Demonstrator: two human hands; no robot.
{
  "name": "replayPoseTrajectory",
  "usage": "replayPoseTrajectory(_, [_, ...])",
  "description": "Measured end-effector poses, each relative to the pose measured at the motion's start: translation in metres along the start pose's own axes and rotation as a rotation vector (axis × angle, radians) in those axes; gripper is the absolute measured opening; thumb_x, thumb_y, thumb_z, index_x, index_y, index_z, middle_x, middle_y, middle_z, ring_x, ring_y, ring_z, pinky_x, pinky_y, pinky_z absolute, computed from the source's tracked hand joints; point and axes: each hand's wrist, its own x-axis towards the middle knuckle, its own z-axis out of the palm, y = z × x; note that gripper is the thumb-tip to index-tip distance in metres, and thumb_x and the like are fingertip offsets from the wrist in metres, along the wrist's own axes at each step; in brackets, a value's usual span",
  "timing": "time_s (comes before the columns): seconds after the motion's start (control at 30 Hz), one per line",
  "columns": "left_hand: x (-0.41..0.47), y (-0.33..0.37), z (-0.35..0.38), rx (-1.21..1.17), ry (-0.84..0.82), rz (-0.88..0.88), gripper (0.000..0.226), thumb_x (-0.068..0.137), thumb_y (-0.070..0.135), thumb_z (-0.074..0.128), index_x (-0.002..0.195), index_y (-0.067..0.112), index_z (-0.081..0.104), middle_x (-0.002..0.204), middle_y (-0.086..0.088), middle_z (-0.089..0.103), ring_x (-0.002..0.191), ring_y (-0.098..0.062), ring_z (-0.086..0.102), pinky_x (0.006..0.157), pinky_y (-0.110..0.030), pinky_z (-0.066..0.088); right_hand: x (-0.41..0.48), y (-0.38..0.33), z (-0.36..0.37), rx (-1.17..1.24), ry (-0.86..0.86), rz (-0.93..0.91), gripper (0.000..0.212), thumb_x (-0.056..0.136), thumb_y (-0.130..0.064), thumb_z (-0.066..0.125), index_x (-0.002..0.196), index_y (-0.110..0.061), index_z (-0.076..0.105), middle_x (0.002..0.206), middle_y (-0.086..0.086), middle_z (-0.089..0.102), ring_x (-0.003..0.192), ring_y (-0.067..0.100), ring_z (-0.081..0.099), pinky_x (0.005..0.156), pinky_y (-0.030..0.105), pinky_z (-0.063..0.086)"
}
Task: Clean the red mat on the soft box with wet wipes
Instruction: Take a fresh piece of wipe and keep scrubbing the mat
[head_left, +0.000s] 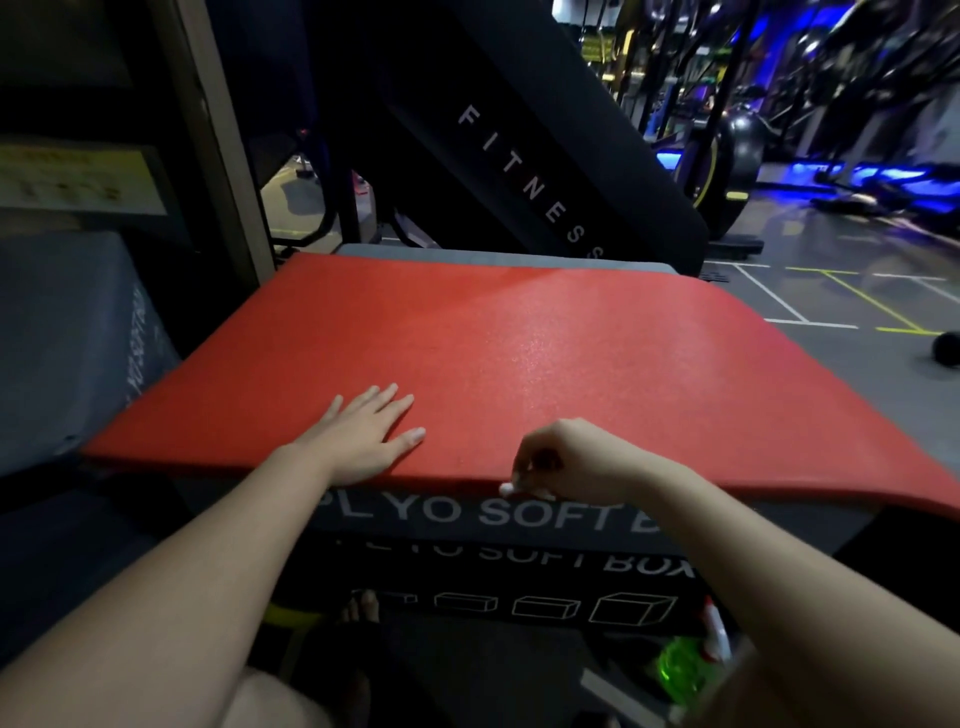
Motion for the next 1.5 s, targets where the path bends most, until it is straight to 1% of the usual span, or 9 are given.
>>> replayPoseTrajectory(0.2, [0.012, 0.009, -0.014, 0.017, 0.120, -0.019, 0.053, 0.104, 0.058, 0.035, 0.149, 0.032, 0.041, 0.157, 0.002, 0.036, 0.145, -0.024, 0.028, 0.123, -0.047, 0.017, 0.045, 0.001, 0.006, 0.029, 0.193, 0.036, 0.018, 0.091, -0.030, 0.067, 0.099, -0.015, 0.071, 0.095, 0.001, 0.070, 0.085, 0.017, 0.064, 0.074, 0.029, 0.052])
replayPoseTrajectory(0.33, [0.025, 0.007, -0.016, 0.057, 0.123, -0.032, 0.054, 0.103, 0.059, 0.036, 0.149, 0.030, 0.039, 0.149, -0.002, 0.037, 0.138, -0.026, 0.032, 0.118, -0.043, 0.026, 0.083, 0.026, 0.007, 0.049, 0.367, 0.147, 0.020, 0.092, -0.030, 0.065, 0.097, -0.011, 0.069, 0.099, 0.006, 0.062, 0.092, 0.024, 0.059, 0.076, 0.029, 0.045])
replayPoseTrajectory(0.53, [0.052, -0.006, -0.022, 0.189, 0.182, 0.002, 0.061, 0.105, 0.058, 0.030, 0.157, 0.026, 0.032, 0.158, -0.004, 0.035, 0.143, -0.028, 0.032, 0.123, -0.045, 0.020, 0.072, 0.035, -0.009, 0.081, 0.134, 0.011, 0.024, 0.086, -0.046, 0.071, 0.101, -0.028, 0.075, 0.094, -0.010, 0.070, 0.083, 0.007, 0.062, 0.071, 0.023, 0.049])
replayPoseTrajectory(0.67, [0.071, -0.021, -0.024, 0.205, 0.212, -0.006, 0.059, 0.106, 0.055, 0.029, 0.157, 0.025, 0.035, 0.159, -0.004, 0.037, 0.143, -0.027, 0.033, 0.123, -0.044, 0.021, 0.089, 0.045, -0.001, 0.173, 0.269, -0.022, 0.021, 0.082, -0.044, 0.075, 0.094, -0.026, 0.077, 0.090, -0.009, 0.065, 0.078, 0.006, 0.061, 0.068, 0.023, 0.050])
replayPoseTrajectory(0.87, [0.103, -0.042, -0.032, 0.135, 0.267, -0.065, 0.056, 0.107, 0.051, 0.030, 0.156, 0.025, 0.037, 0.161, -0.003, 0.036, 0.148, -0.024, 0.031, 0.124, -0.044, 0.018, 0.161, 0.080, -0.005, 0.211, 0.563, 0.127, 0.021, 0.081, -0.041, 0.077, 0.085, -0.021, 0.078, 0.082, 0.002, 0.065, 0.073, 0.016, 0.060, 0.065, 0.025, 0.041])
replayPoseTrajectory(1.1, [0.144, -0.057, -0.027, 0.017, 0.262, -0.098, 0.058, 0.106, 0.053, 0.029, 0.159, 0.029, 0.031, 0.168, 0.000, 0.023, 0.155, -0.016, 0.017, 0.127, -0.043, 0.010, 0.150, 0.088, -0.038, 0.130, 0.111, 0.036, 0.013, 0.080, -0.036, 0.079, 0.091, -0.028, 0.078, 0.082, -0.008, 0.071, 0.073, 0.003, 0.061, 0.065, 0.019, 0.044])
replayPoseTrajectory(1.23, [0.159, -0.062, -0.022, -0.134, 0.277, -0.132, 0.062, 0.105, 0.059, 0.026, 0.161, 0.030, 0.027, 0.171, 0.000, 0.008, 0.157, -0.012, 0.002, 0.127, -0.038, 0.001, 0.192, 0.087, -0.036, 0.092, 0.251, 0.025, 0.011, 0.080, -0.028, 0.078, 0.089, -0.021, 0.078, 0.085, -0.001, 0.072, 0.079, 0.015, 0.065, 0.072, 0.028, 0.048])
replayPoseTrajectory(1.33, [0.161, -0.061, -0.015, -0.038, 0.263, -0.151, 0.089, 0.085, 0.073, 0.000, 0.163, 0.033, 0.016, 0.171, 0.007, 0.006, 0.157, -0.008, -0.001, 0.127, -0.036, -0.003, 0.250, 0.107, -0.045, 0.065, 0.411, 0.111, 0.013, 0.082, -0.023, 0.076, 0.090, -0.013, 0.078, 0.091, 0.009, 0.071, 0.086, 0.025, 0.065, 0.069, 0.027, 0.039])
replayPoseTrajectory(1.5, [0.163, -0.064, -0.016, 0.014, 0.269, -0.160, 0.094, 0.076, 0.071, -0.012, 0.163, 0.038, 0.008, 0.170, 0.013, 0.001, 0.156, -0.004, -0.004, 0.127, -0.036, -0.003, 0.307, 0.139, -0.056, 0.187, 0.588, 0.282, 0.020, 0.084, -0.035, 0.076, 0.088, -0.016, 0.079, 0.084, 0.004, 0.073, 0.078, 0.020, 0.063, 0.060, 0.020, 0.030])
